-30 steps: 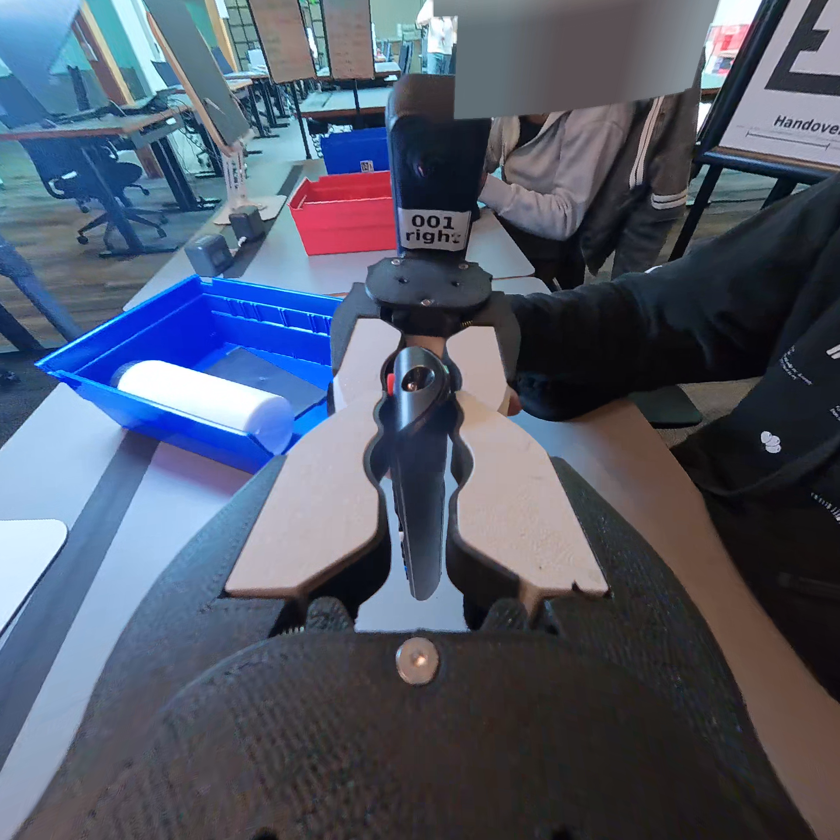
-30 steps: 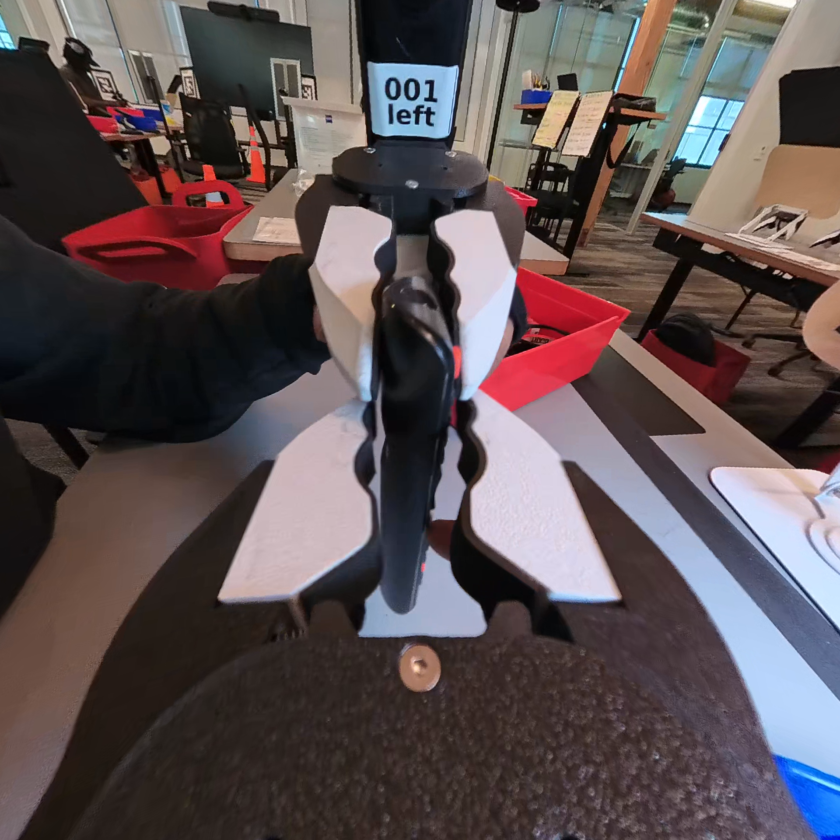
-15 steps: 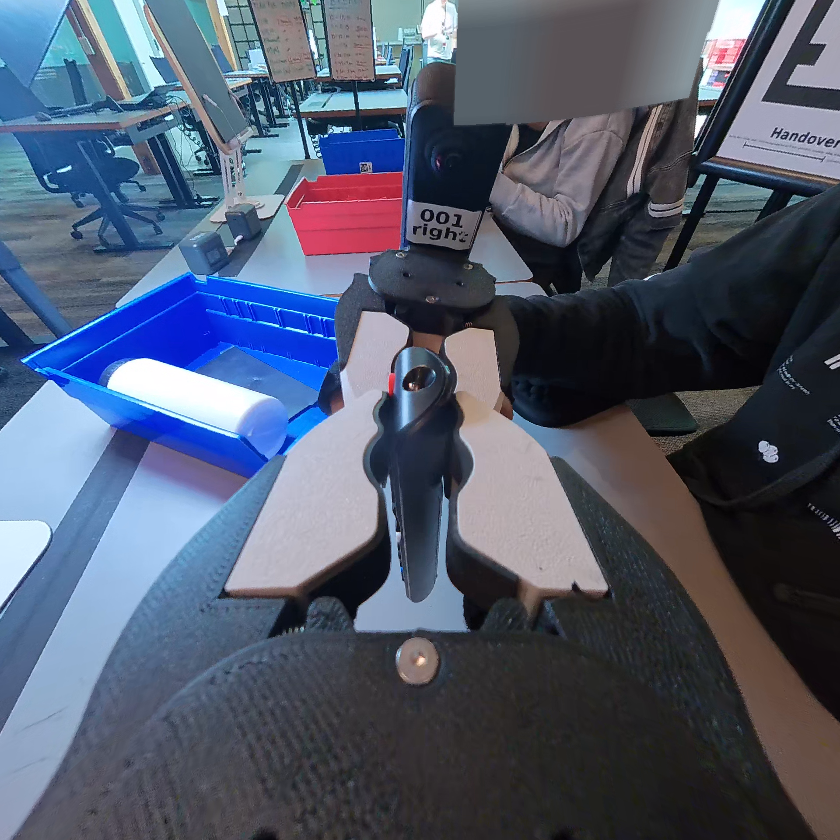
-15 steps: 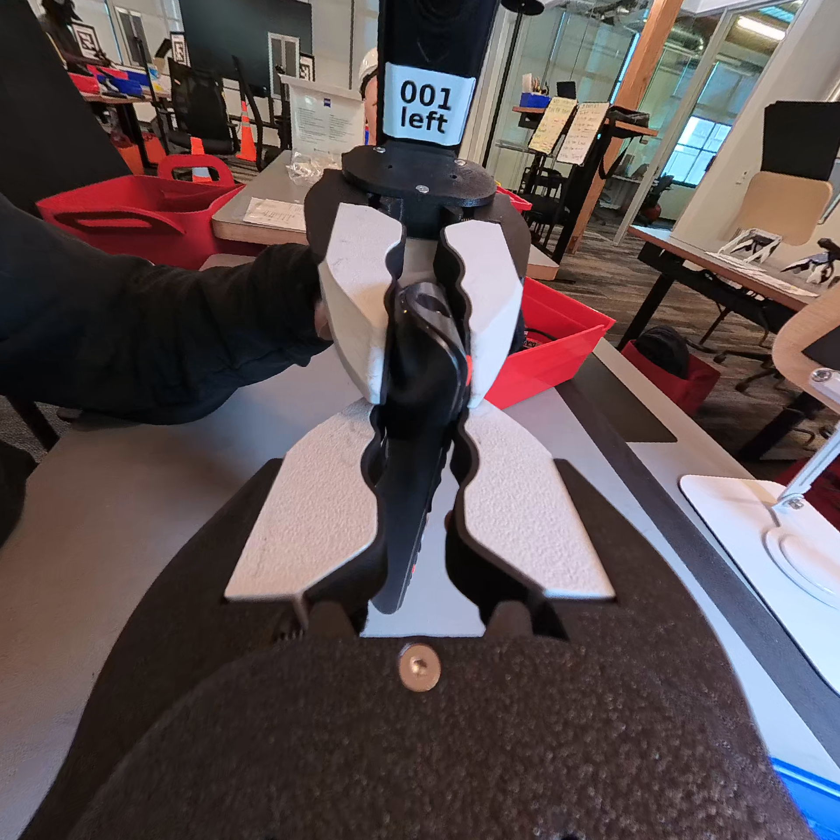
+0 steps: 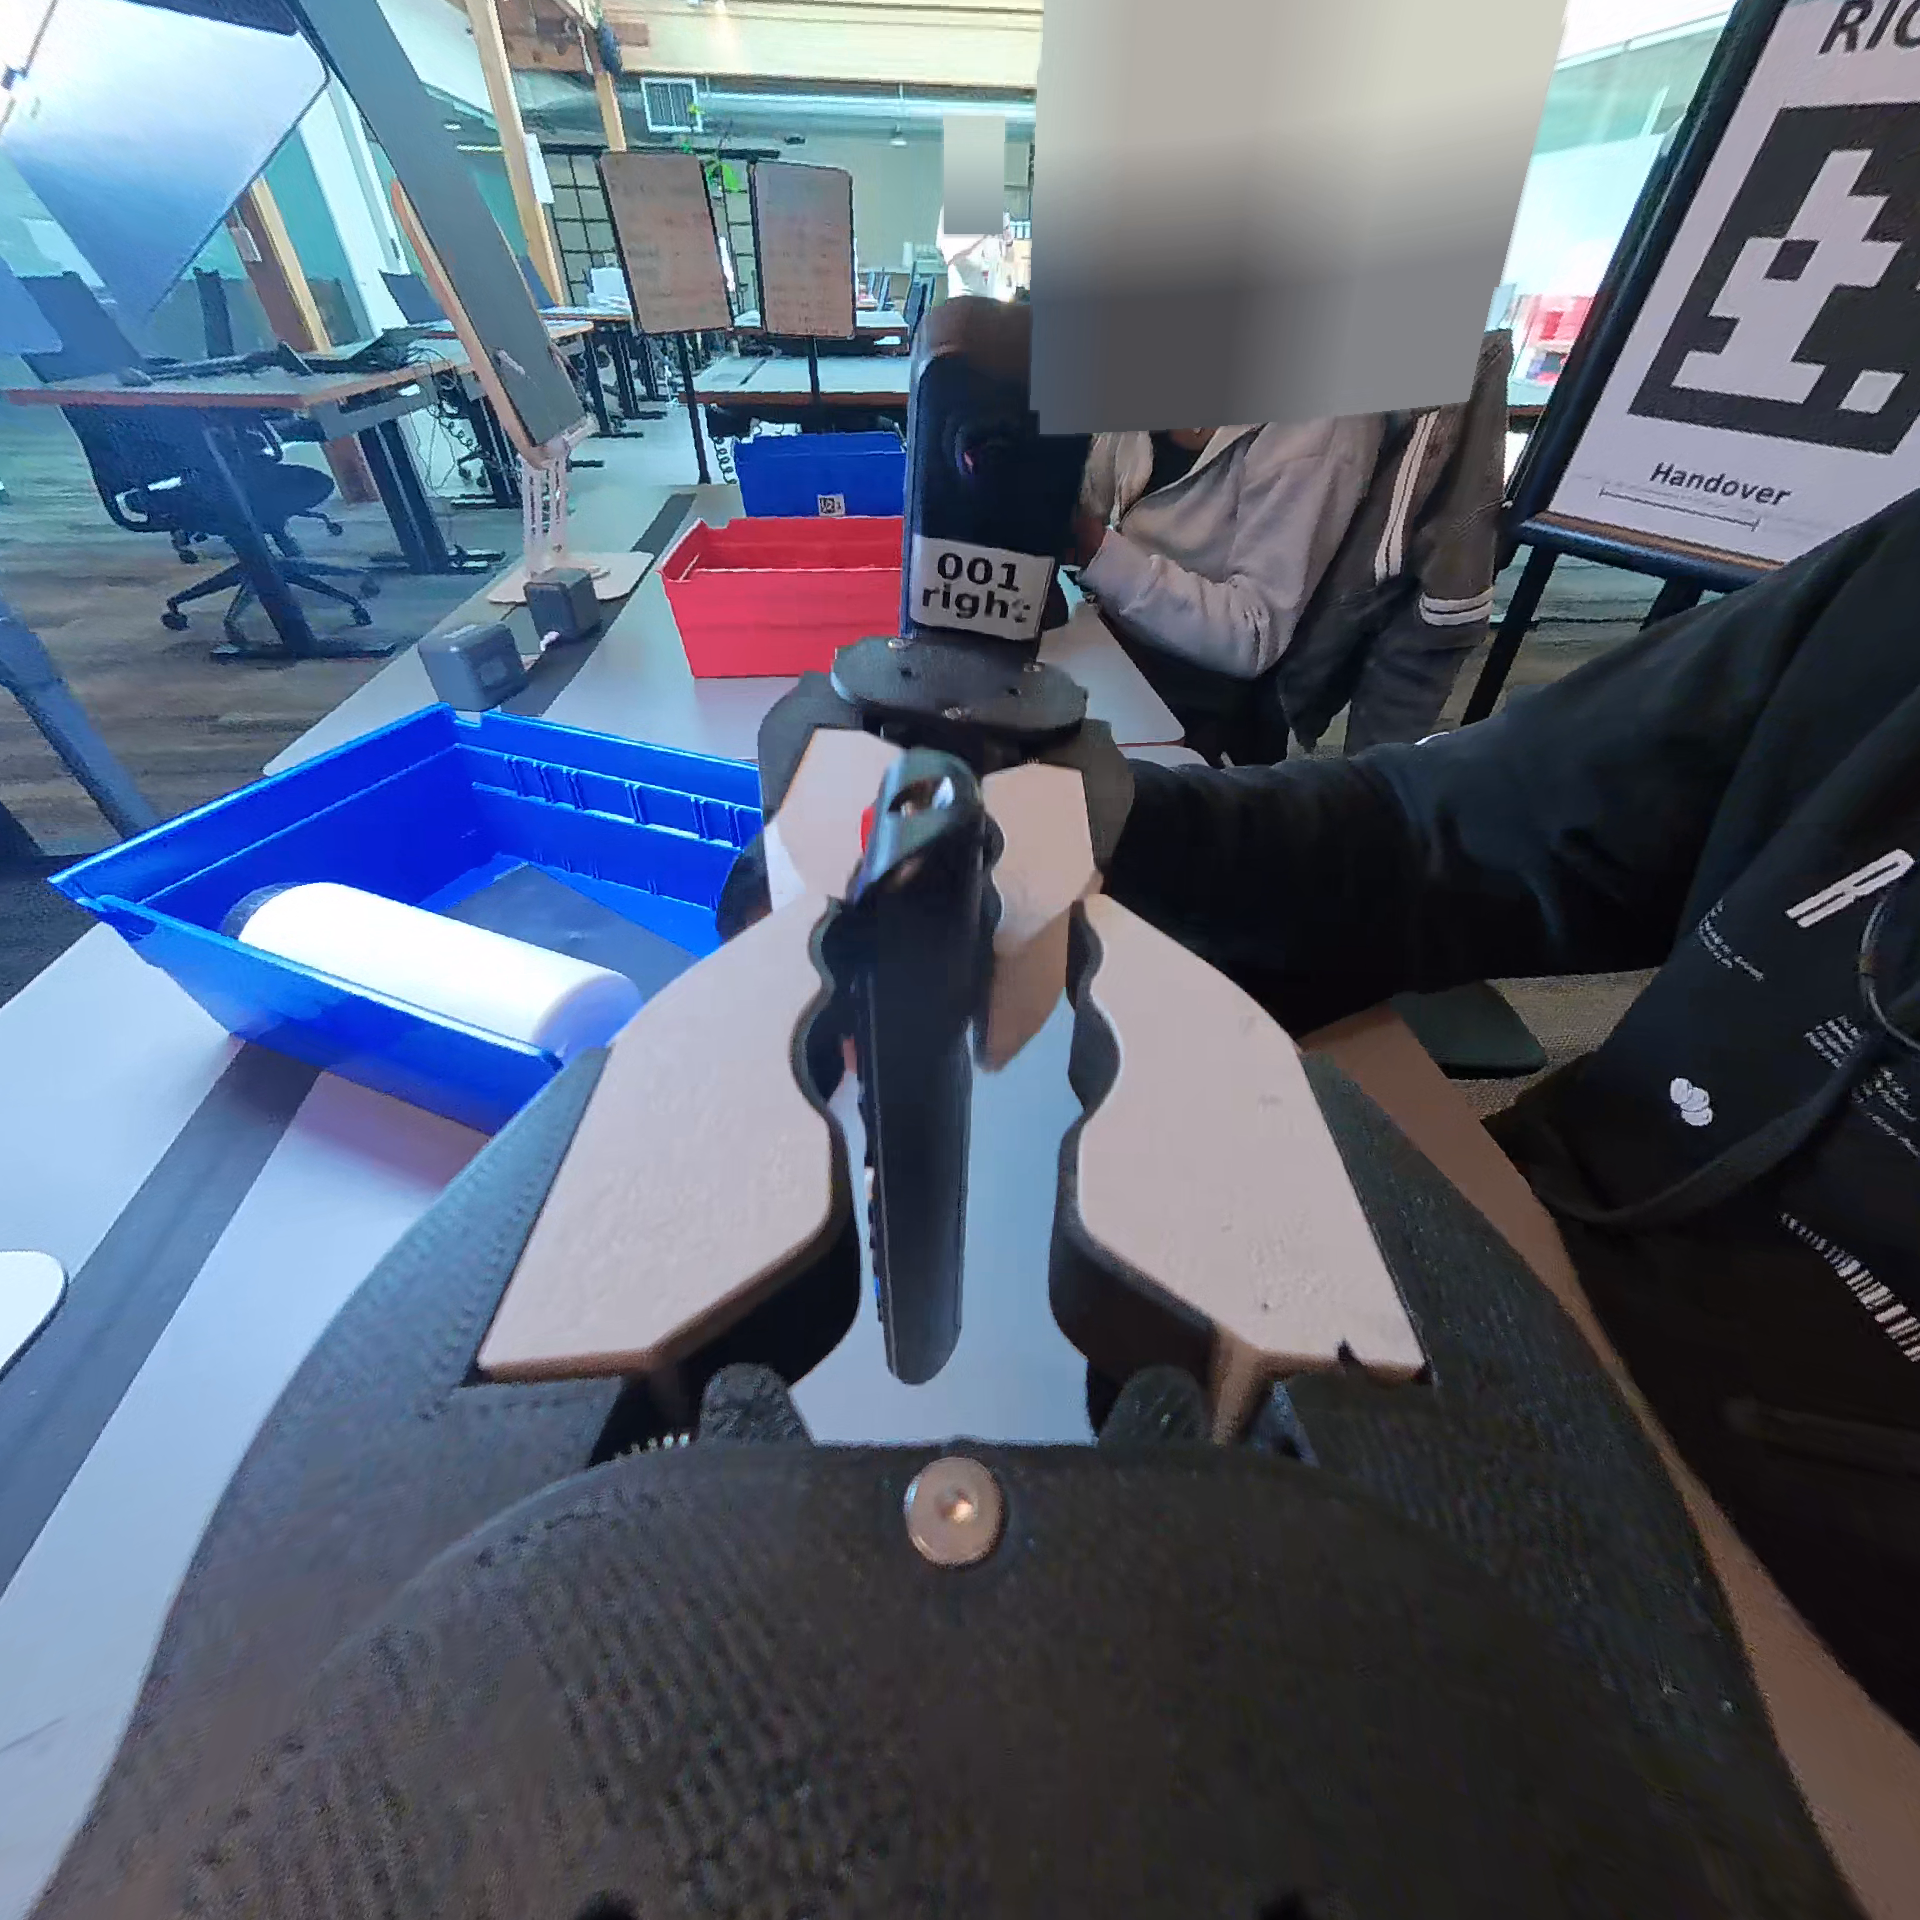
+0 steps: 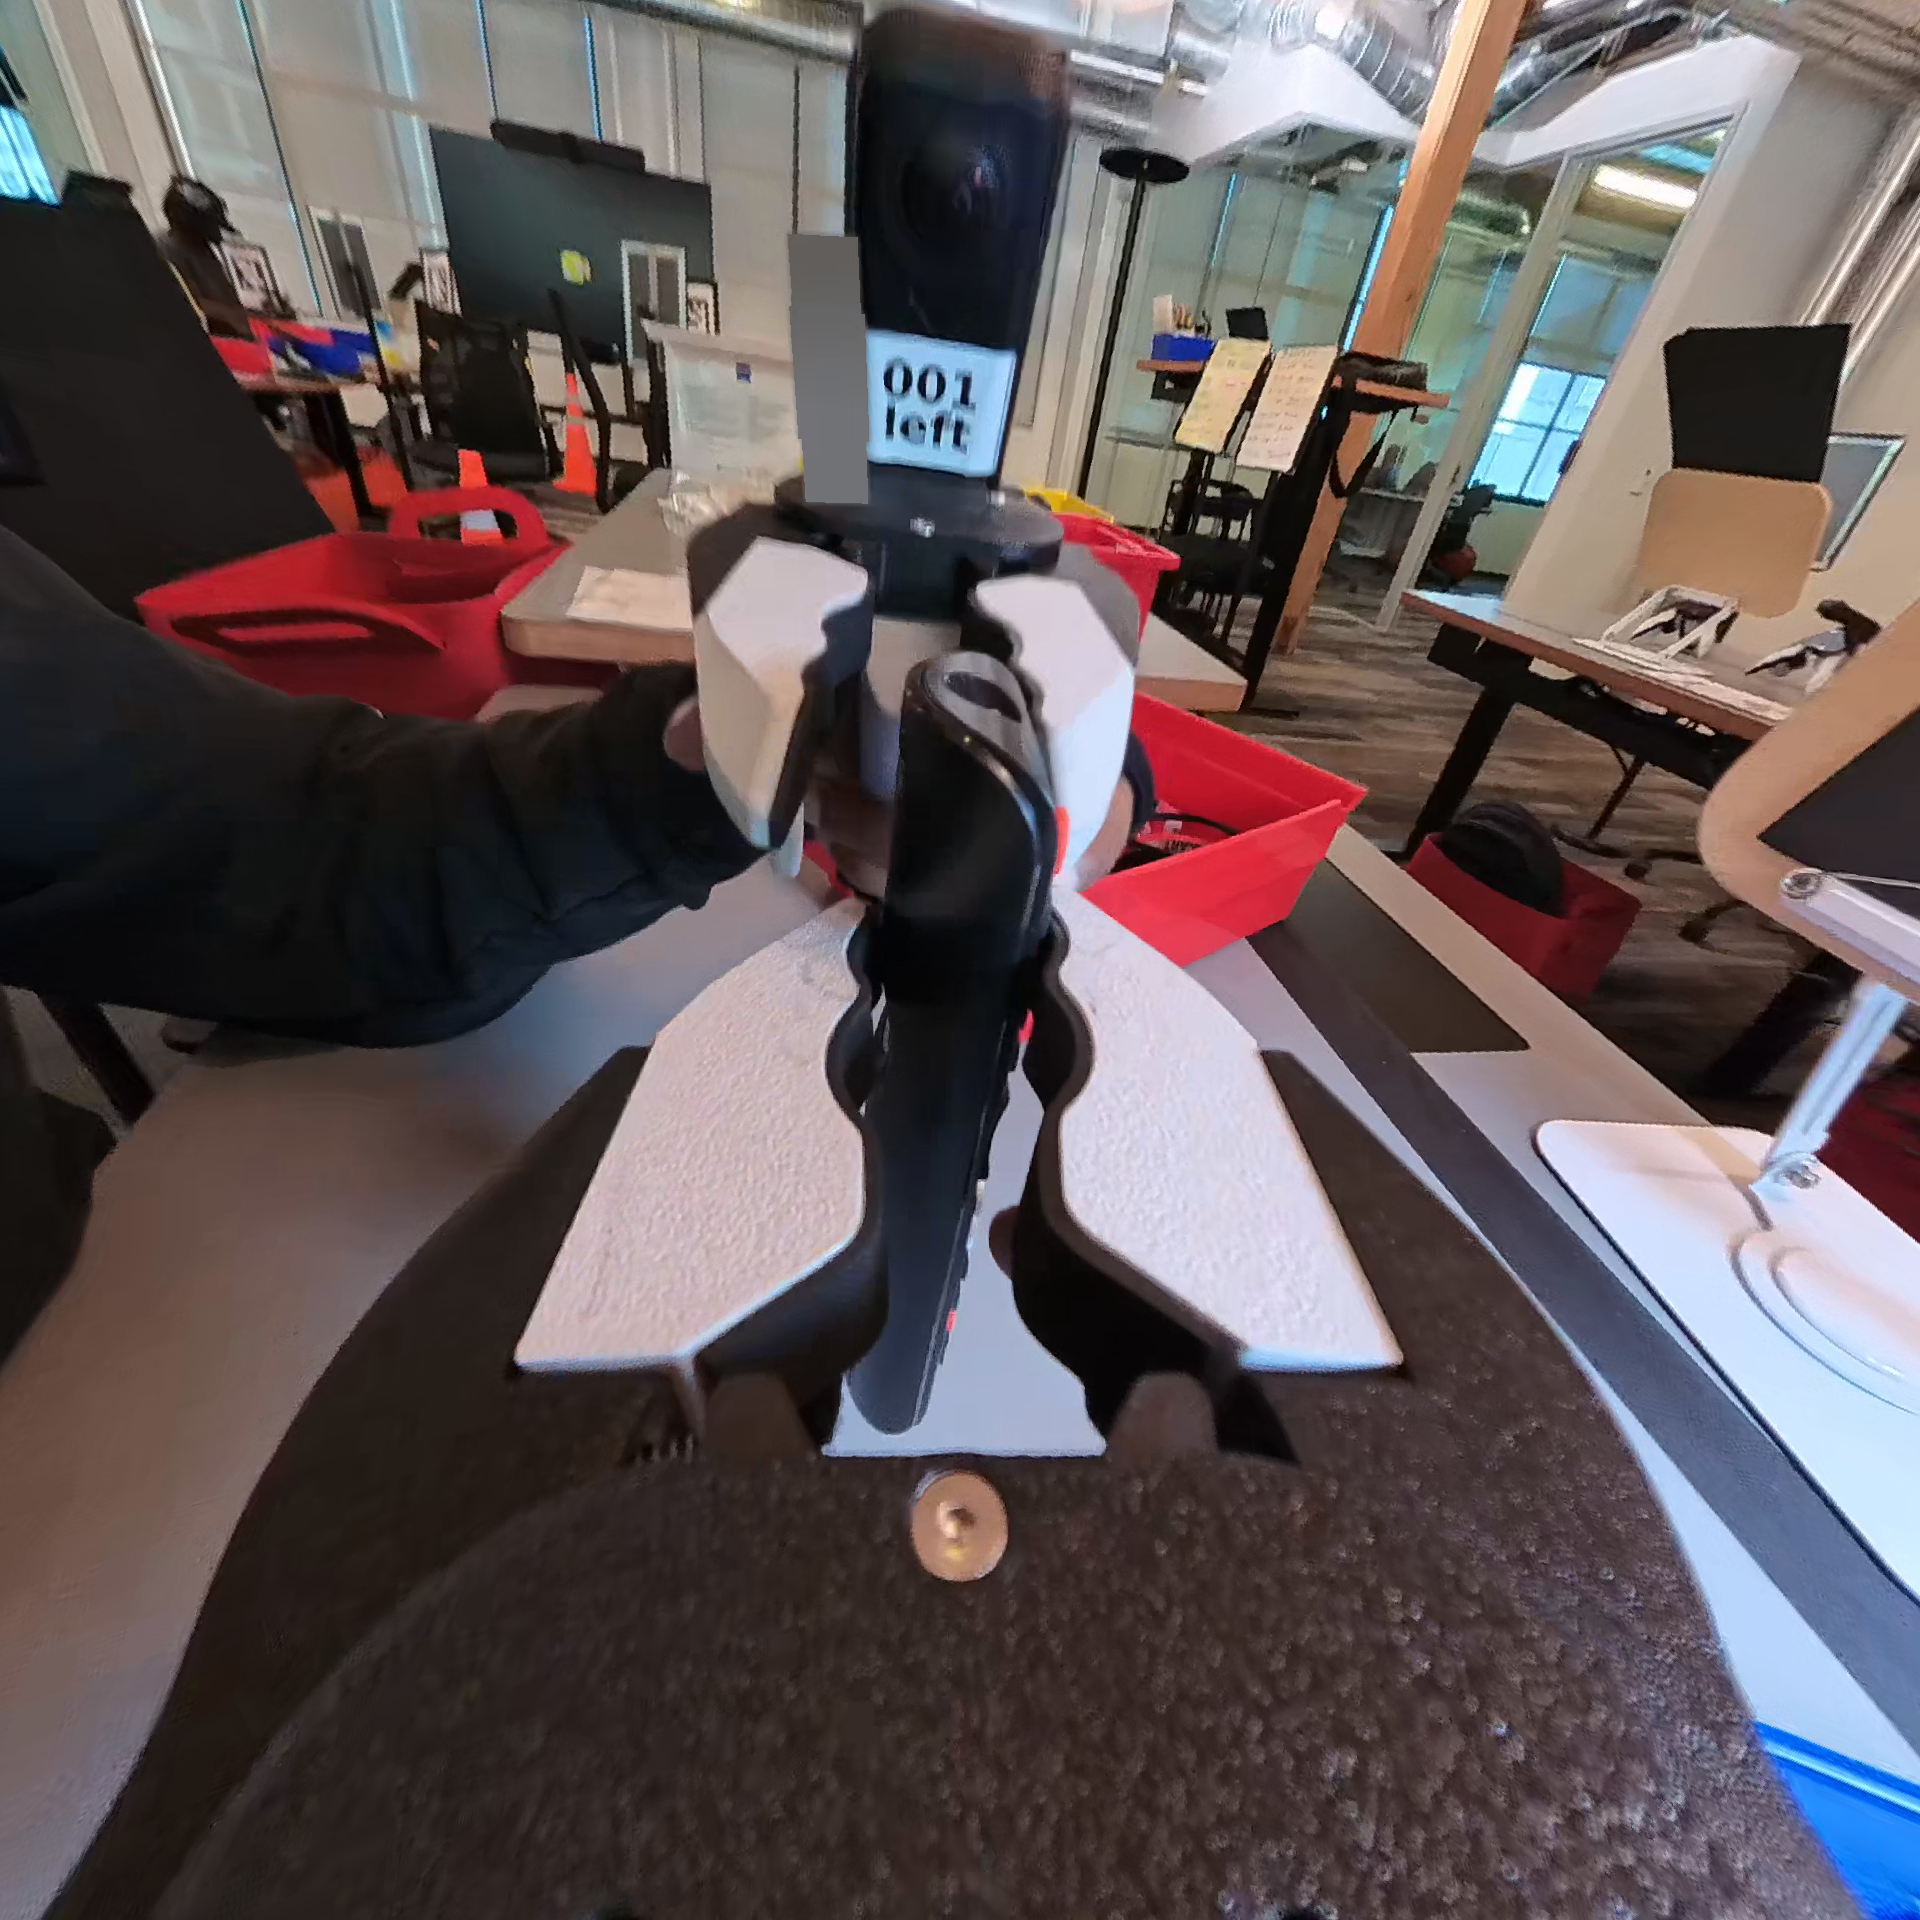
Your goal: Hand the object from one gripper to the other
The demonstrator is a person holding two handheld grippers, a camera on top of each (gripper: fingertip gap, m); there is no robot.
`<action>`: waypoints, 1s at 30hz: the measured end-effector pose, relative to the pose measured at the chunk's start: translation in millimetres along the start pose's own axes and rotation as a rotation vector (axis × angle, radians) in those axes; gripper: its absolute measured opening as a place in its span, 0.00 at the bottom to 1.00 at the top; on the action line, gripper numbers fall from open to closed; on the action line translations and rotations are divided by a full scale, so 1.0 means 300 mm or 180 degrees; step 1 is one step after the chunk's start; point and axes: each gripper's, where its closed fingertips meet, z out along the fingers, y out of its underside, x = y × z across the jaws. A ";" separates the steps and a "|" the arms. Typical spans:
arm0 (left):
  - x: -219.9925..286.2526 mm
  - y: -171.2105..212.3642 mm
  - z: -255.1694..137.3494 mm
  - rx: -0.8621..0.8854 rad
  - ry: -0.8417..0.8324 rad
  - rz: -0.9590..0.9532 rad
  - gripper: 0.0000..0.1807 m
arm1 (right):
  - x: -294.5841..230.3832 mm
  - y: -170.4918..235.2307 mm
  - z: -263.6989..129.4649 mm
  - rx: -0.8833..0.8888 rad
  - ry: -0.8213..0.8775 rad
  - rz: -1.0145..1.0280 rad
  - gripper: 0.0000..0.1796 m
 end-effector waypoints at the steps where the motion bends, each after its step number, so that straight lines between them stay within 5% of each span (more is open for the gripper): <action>1: -0.006 0.009 -0.001 0.0005 0.0006 -0.0010 0.23 | 0.003 -0.009 -0.006 0.0052 -0.0006 0.0038 0.14; 13: -0.050 0.096 -0.001 -0.0057 0.0124 -0.0277 0.23 | 0.013 -0.036 -0.022 0.0266 -0.0060 0.0185 0.14; 24: -0.046 0.102 0.080 0.0005 0.0052 -0.0241 0.13 | 0.034 -0.023 -0.013 0.0162 0.0093 0.0191 0.14; 30: -0.066 0.067 0.049 0.0152 -0.0048 -0.0255 0.13 | 0.073 -0.059 -0.085 0.0188 0.0105 0.0369 0.27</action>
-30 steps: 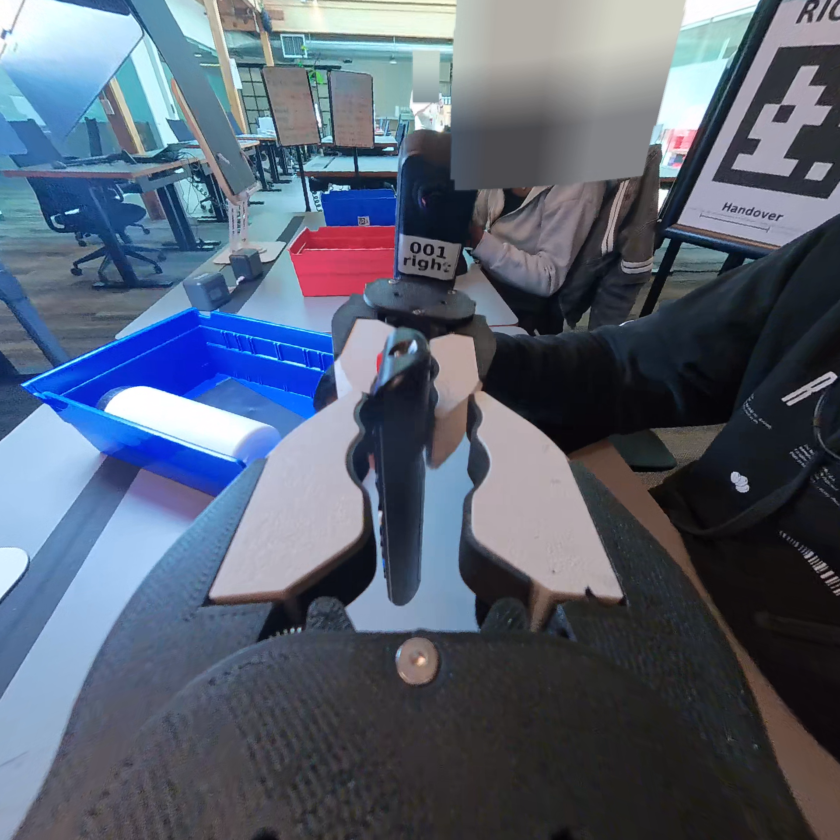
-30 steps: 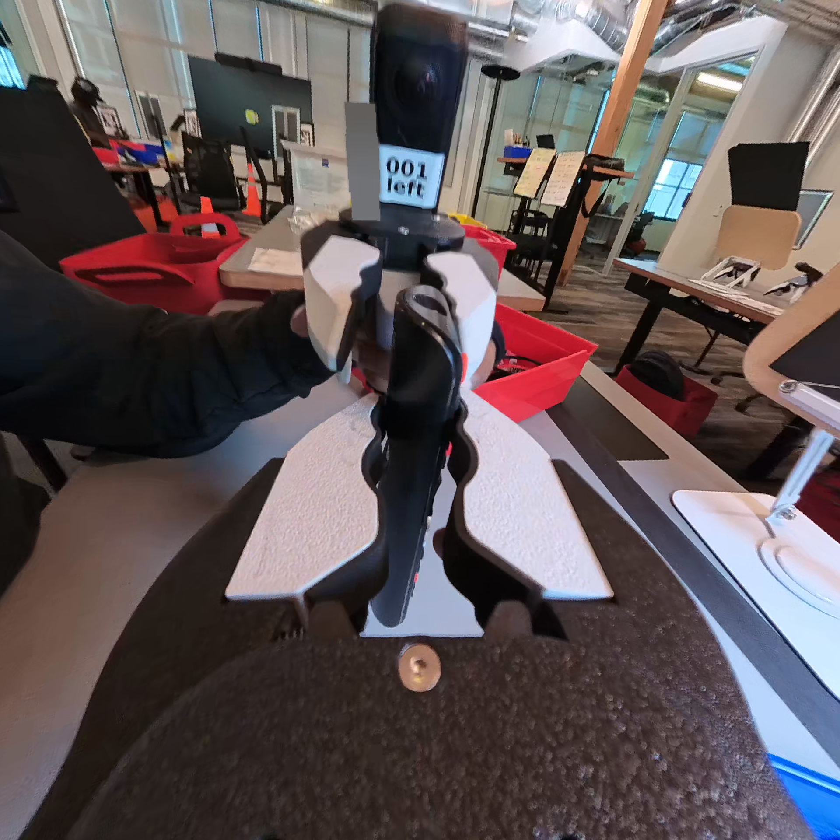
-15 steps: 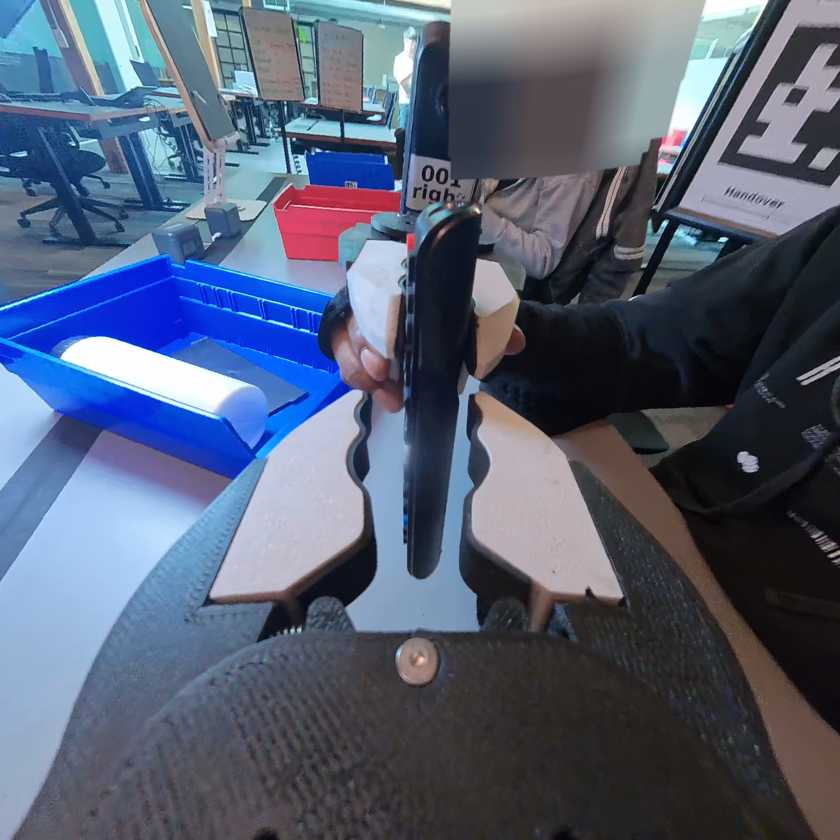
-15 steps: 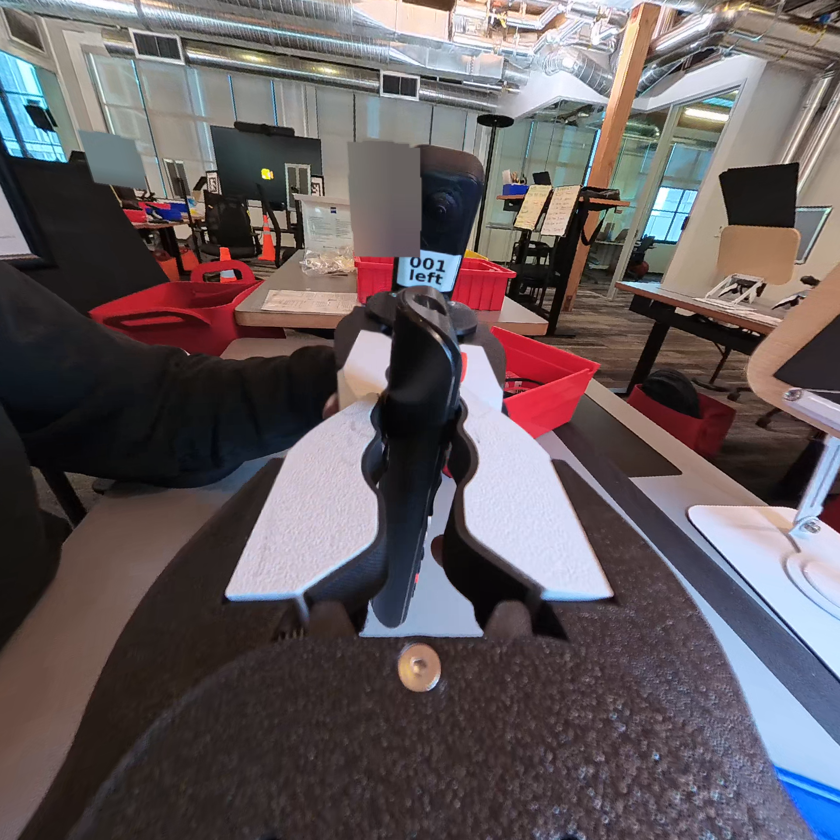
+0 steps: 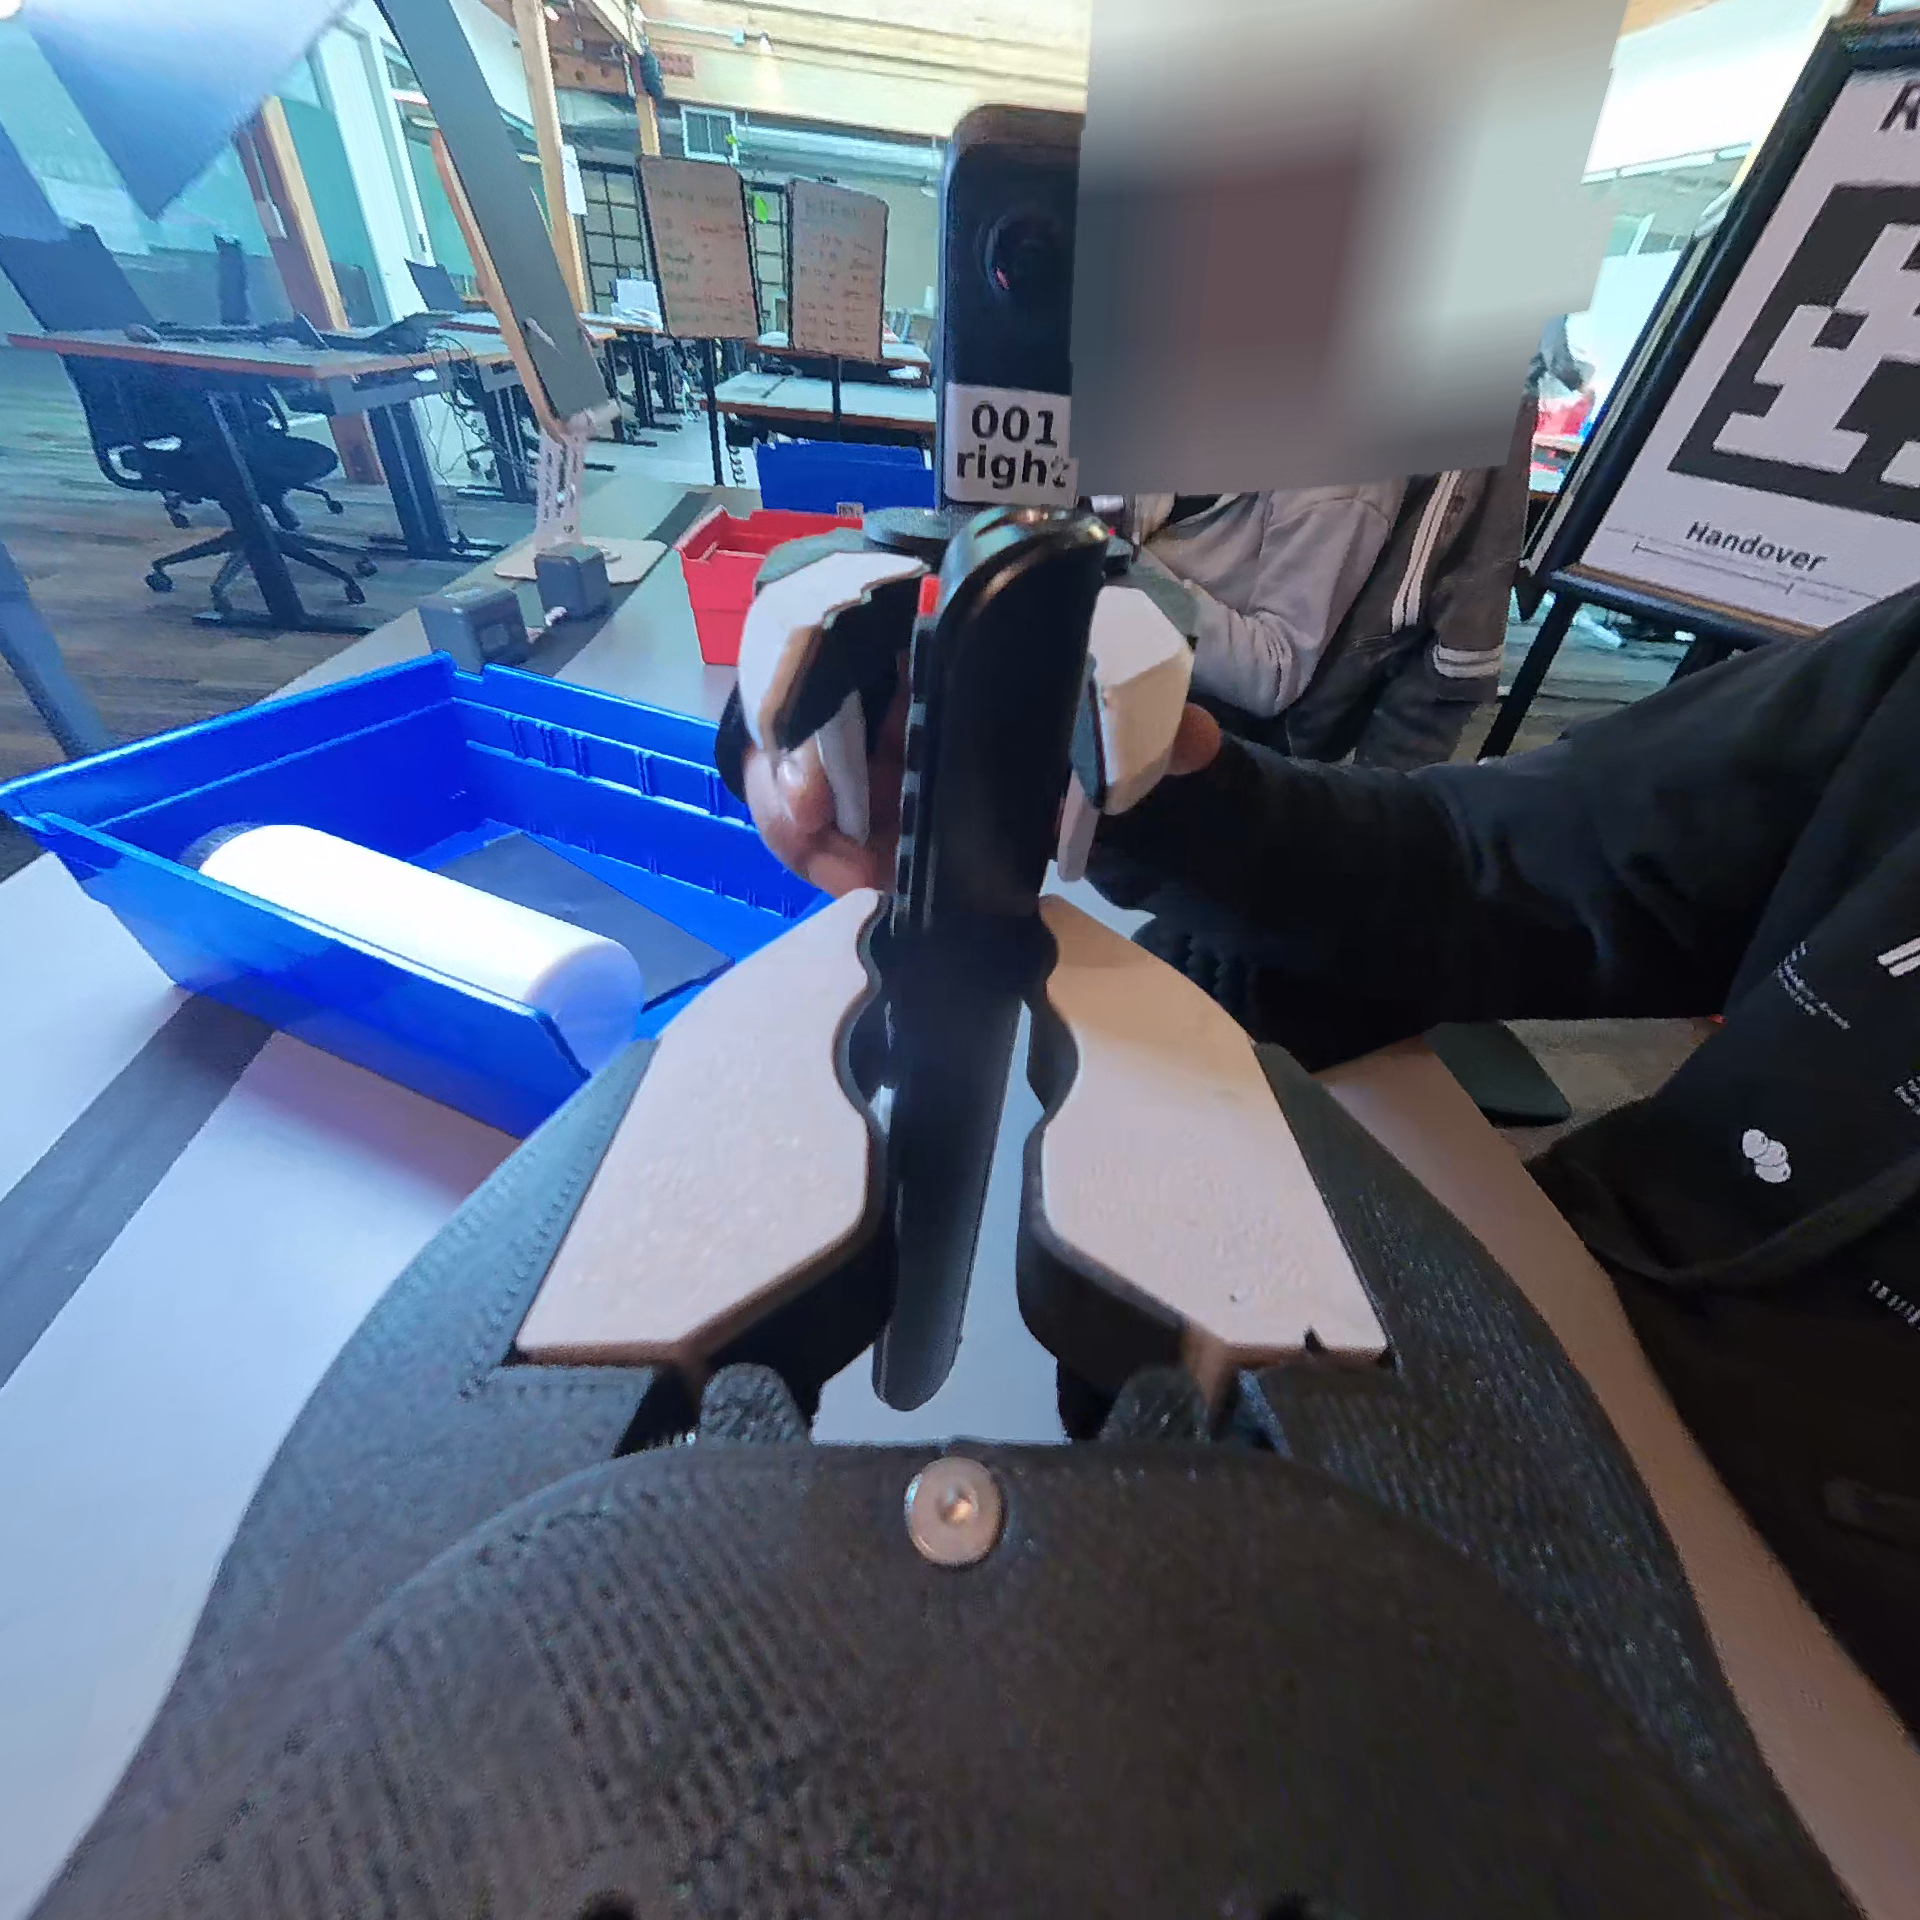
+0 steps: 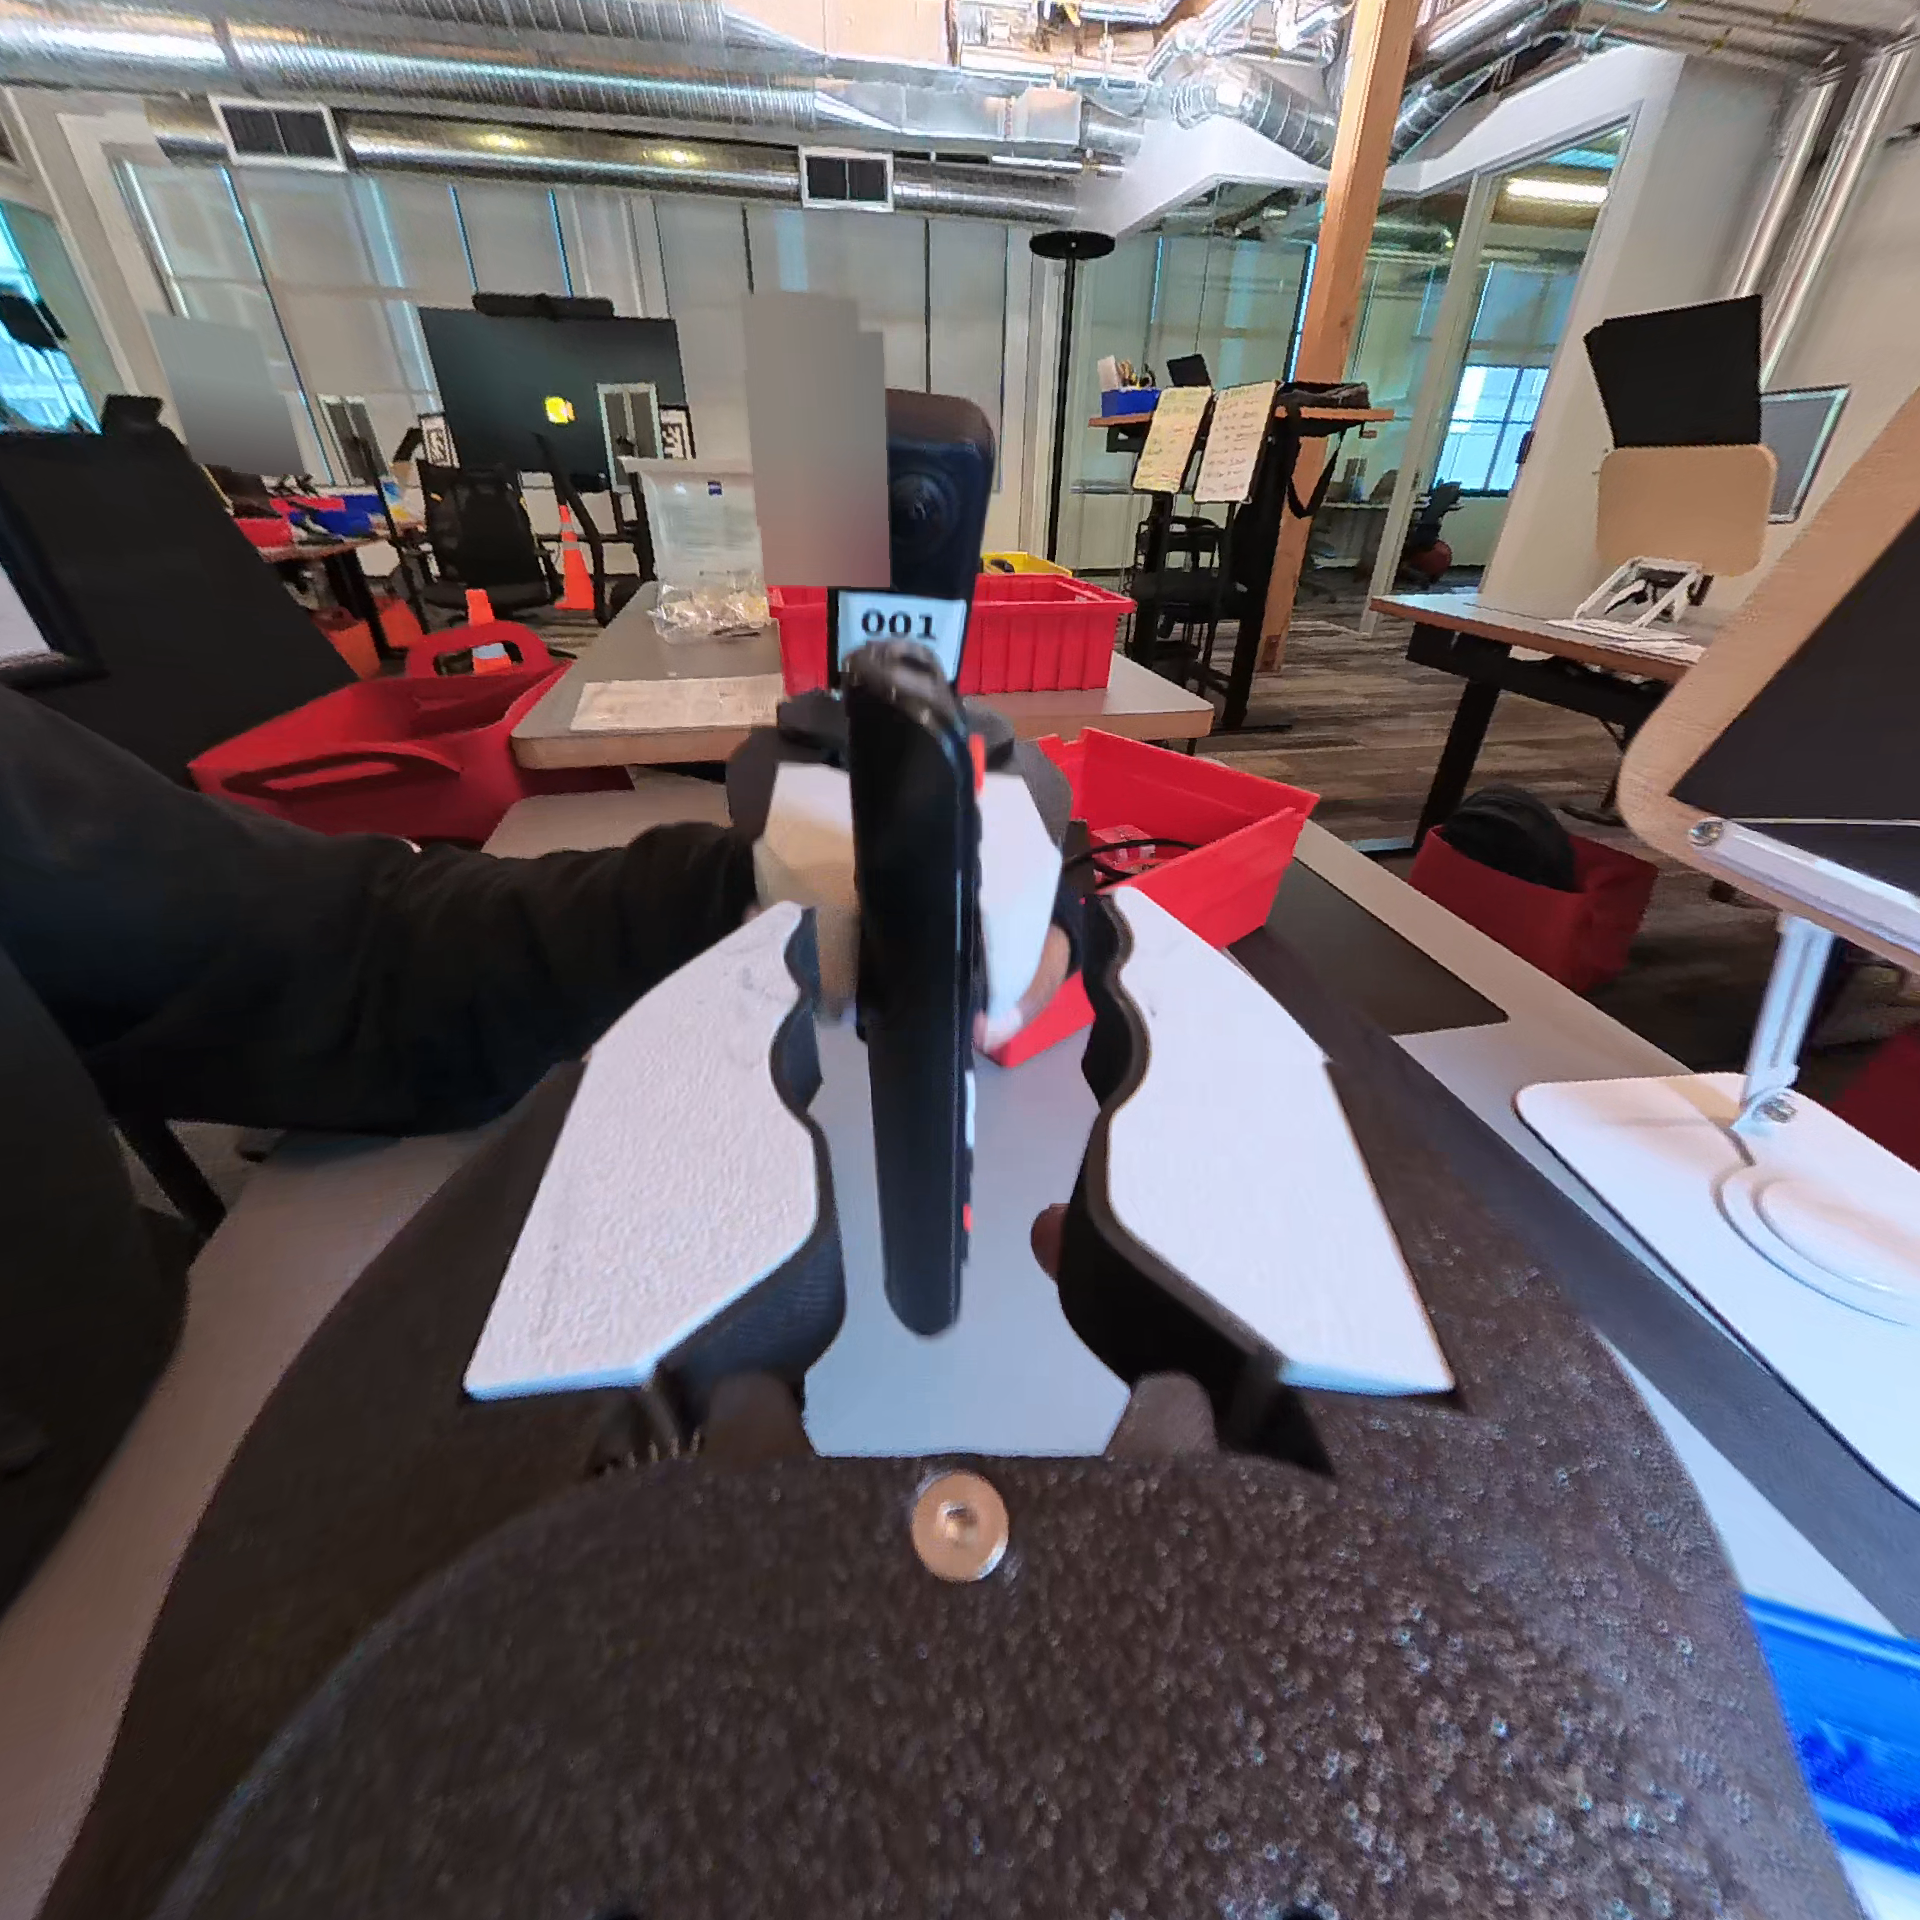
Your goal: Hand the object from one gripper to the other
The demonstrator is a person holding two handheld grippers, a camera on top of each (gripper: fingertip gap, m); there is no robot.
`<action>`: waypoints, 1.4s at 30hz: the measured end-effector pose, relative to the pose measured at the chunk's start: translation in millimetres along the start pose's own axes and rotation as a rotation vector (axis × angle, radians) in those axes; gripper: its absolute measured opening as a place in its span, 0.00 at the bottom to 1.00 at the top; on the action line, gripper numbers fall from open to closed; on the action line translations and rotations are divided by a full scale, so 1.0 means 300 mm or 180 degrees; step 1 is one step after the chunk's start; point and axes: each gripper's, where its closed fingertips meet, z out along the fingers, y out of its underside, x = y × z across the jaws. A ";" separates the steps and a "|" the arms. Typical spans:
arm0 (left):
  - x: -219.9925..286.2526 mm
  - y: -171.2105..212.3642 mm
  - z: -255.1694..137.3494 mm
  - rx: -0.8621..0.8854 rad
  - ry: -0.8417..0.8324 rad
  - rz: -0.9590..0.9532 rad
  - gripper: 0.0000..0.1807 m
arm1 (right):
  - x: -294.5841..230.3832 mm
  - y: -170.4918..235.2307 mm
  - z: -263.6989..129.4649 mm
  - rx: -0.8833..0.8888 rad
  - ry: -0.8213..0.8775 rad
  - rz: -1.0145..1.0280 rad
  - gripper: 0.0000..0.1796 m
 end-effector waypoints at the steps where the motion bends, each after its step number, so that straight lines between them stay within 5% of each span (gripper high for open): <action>1: -0.004 -0.013 -0.008 0.0059 -0.0015 -0.0029 0.12 | 0.007 0.016 -0.008 -0.0070 0.0005 -0.0038 0.26; 7: -0.012 -0.041 -0.018 0.0229 -0.0076 -0.0083 0.13 | -0.015 0.141 0.068 -0.0422 -0.0150 0.0058 0.24; 10: -0.003 -0.045 -0.010 0.0231 -0.0071 -0.0048 0.13 | -0.023 0.138 0.093 -0.0324 -0.0100 0.0029 0.15; 14: -0.001 -0.063 -0.010 0.0283 -0.0116 -0.0047 0.13 | -0.029 0.121 0.089 -0.0217 -0.0172 0.0127 0.14; 22: 0.009 -0.048 -0.062 0.0189 0.0104 -0.0076 0.26 | -0.014 0.092 0.066 -0.0096 -0.0130 0.0125 0.14; 28: -0.005 0.054 0.006 -0.0157 0.0084 -0.0050 0.23 | -0.010 0.079 0.064 -0.0022 -0.0088 0.0117 0.14; 33: -0.012 0.049 0.031 -0.0073 -0.0031 0.0029 0.14 | -0.015 0.070 0.067 0.0017 -0.0111 0.0155 0.14; 42: -0.020 0.019 0.018 0.0077 -0.0051 0.0021 0.14 | -0.002 0.014 0.025 0.0091 -0.0060 0.0149 0.20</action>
